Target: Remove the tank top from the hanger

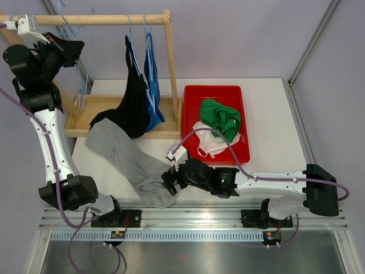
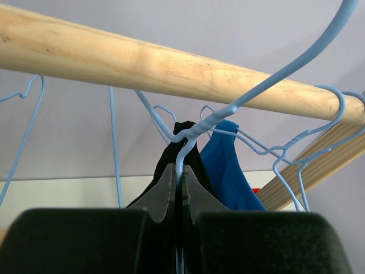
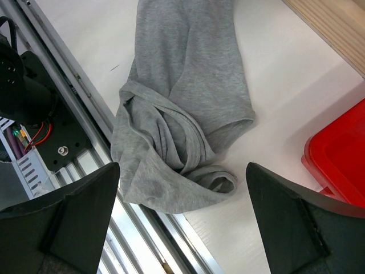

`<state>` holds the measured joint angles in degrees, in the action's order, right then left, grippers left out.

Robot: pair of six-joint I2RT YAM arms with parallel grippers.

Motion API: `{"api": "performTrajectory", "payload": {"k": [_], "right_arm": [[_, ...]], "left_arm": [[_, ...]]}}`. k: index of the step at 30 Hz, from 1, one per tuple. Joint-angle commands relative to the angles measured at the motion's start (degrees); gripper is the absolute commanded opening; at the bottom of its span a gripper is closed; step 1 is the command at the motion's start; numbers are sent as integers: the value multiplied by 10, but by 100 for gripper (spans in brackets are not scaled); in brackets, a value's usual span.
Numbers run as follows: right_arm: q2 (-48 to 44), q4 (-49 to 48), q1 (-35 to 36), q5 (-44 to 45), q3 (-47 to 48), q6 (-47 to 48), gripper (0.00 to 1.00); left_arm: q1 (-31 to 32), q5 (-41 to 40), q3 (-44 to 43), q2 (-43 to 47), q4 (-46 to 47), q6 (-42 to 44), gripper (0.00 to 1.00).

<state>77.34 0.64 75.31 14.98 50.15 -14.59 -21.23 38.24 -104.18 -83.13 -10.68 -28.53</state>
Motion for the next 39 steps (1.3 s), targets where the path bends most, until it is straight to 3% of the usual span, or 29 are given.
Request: {"api": "performTrajectory", "payload": {"k": [1,19,30,39], "right_arm": [[-21,-23,-5,21,-7,-8,100],[-25,-21,-4,16,-14,-18,99],[-29,-14,-4,21,-22,-21,99],[-7,-19,-4,18,-9,-19,99]], "left_arm": [[-11,23,-30,-11,30,-22,0],[-32,-79,-5,-42,-41,30,0],[-32,-77,-15,-85,-49,31,0],[-32,-78,28,-59,-27,26,0]]}}
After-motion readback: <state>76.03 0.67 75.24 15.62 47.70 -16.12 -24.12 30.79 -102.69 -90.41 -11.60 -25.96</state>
